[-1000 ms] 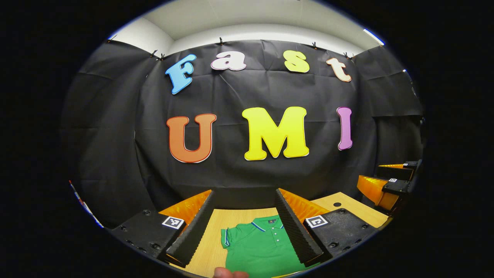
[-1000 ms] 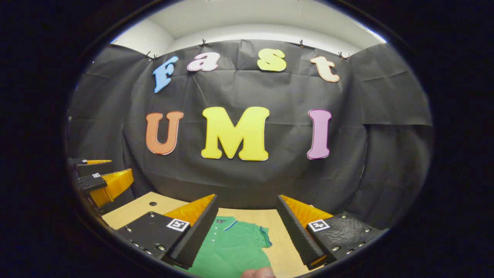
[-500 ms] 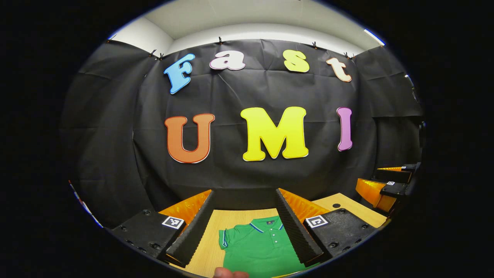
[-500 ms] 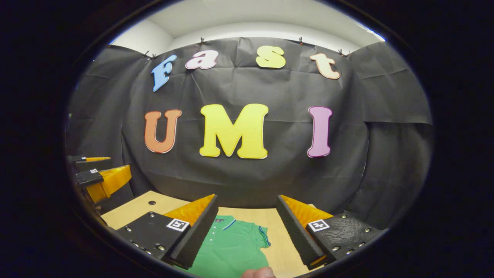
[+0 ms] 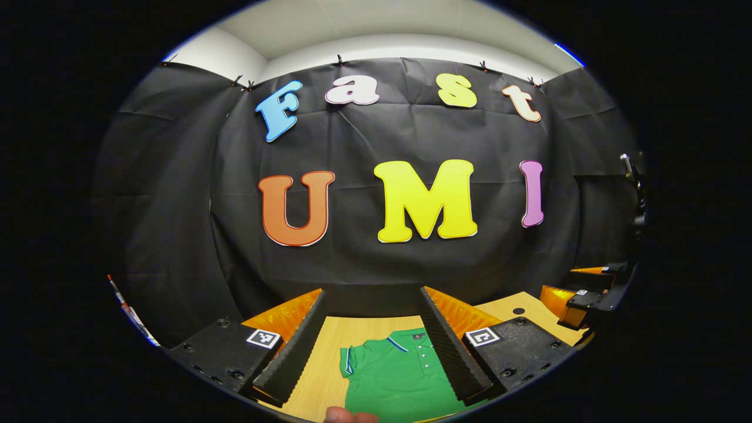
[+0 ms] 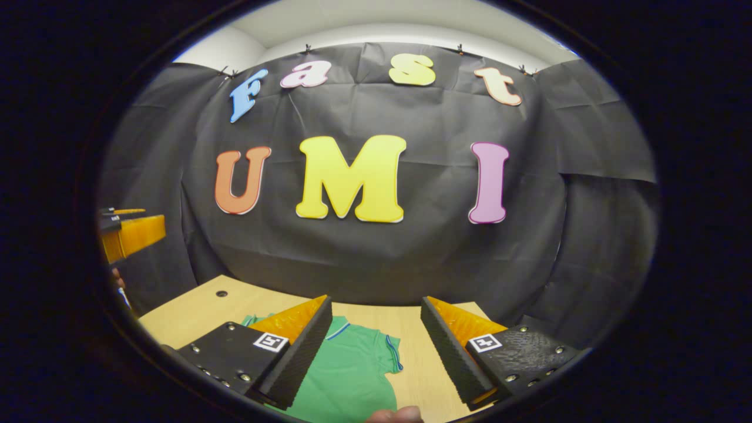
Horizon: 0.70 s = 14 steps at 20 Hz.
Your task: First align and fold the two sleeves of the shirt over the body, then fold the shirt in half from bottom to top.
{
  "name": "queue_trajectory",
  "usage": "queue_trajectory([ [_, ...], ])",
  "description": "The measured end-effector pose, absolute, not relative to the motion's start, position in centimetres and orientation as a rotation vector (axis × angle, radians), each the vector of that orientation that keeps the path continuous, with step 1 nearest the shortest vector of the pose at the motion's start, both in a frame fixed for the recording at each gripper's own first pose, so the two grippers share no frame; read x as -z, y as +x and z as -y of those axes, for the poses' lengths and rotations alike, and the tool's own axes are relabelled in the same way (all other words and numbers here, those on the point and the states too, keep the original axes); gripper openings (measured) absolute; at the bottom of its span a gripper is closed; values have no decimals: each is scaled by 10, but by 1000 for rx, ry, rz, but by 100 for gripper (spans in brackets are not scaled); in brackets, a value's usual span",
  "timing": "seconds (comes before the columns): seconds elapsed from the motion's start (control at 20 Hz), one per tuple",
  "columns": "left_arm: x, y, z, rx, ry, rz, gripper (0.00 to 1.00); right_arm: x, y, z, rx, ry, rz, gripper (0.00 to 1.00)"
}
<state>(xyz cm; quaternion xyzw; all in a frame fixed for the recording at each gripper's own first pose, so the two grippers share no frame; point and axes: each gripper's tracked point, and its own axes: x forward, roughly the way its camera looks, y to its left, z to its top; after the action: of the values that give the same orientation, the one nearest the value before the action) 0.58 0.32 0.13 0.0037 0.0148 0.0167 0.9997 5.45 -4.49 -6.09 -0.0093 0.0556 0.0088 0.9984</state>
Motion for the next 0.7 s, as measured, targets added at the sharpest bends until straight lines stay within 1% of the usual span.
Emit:
queue_trajectory([
  [0.35, 12, 4, -10, -93, 11, -74, 98, 145, 108, 66, -66, -19, -232, 96],
  [0.7, 37, -17, -31, -206, 19, -142, 99, 223, 175, 84, -97, -18, -347, 96],
])
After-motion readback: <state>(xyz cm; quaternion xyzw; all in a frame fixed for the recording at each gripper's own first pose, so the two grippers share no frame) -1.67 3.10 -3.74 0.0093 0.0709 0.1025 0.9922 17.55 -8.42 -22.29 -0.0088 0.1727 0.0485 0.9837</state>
